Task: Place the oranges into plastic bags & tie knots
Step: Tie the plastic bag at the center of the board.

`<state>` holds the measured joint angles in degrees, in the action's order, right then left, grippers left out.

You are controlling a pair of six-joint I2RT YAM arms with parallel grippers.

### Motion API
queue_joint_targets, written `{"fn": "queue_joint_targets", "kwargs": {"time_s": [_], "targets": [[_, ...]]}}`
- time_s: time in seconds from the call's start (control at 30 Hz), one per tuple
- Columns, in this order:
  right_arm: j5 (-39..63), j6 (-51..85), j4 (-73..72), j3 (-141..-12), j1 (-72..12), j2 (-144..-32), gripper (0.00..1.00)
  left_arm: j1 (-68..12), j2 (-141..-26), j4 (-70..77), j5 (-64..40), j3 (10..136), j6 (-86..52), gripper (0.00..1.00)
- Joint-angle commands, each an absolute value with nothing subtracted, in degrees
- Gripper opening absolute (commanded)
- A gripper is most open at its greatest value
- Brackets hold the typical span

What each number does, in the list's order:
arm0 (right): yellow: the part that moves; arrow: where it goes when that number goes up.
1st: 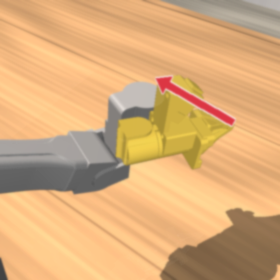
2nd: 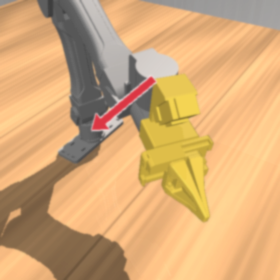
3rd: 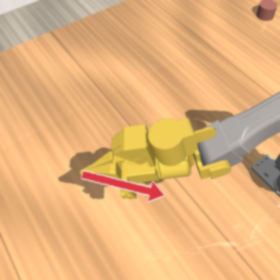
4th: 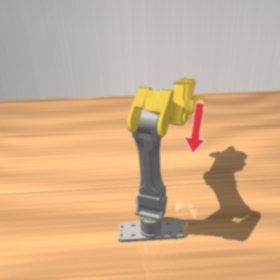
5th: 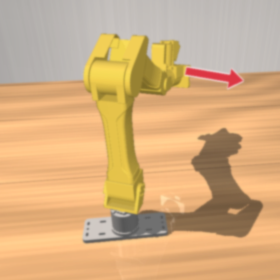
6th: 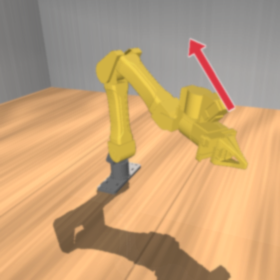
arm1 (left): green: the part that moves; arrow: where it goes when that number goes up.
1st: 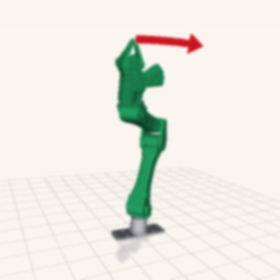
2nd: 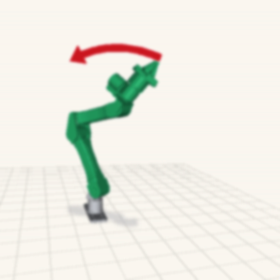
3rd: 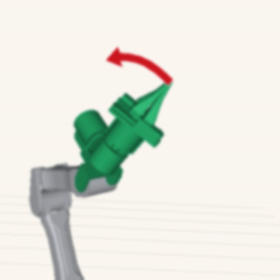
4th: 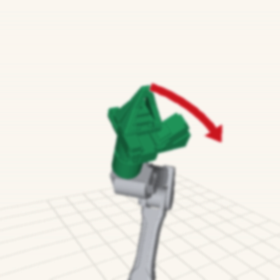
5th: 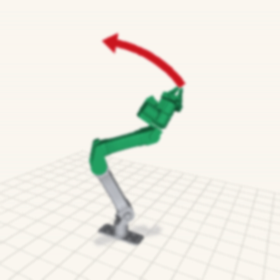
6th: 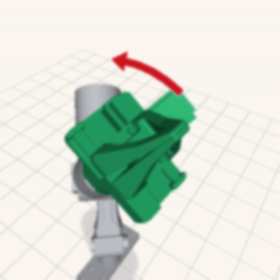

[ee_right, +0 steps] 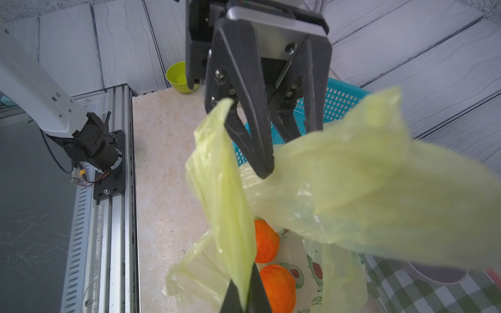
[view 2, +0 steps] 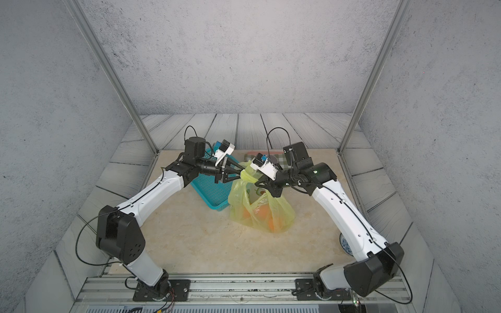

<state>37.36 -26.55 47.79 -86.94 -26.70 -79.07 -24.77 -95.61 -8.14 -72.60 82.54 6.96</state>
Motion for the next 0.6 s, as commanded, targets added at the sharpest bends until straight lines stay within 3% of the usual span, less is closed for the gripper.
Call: {"fn": "queue_joint_targets", "kwargs": {"time_s": [0.0, 0.27, 0.57], "targets": [[37.47, -23.94, 45.28, -86.67, -26.76, -80.36, 0.07, -24.7, -93.31, -11.11, -72.56, 83.17, 9.51, 0.36], [40.98, -23.17, 45.01, -88.5, -27.61, -82.76, 0.09, -25.14, -93.6, -2.96, -72.97, 80.69, 2.02, 0.36], [38.69, -24.78, 44.27, -85.69, -26.92, -80.07, 0.05, -20.87, -90.39, -26.51, -70.69, 87.0, 22.76, 0.64]]}}
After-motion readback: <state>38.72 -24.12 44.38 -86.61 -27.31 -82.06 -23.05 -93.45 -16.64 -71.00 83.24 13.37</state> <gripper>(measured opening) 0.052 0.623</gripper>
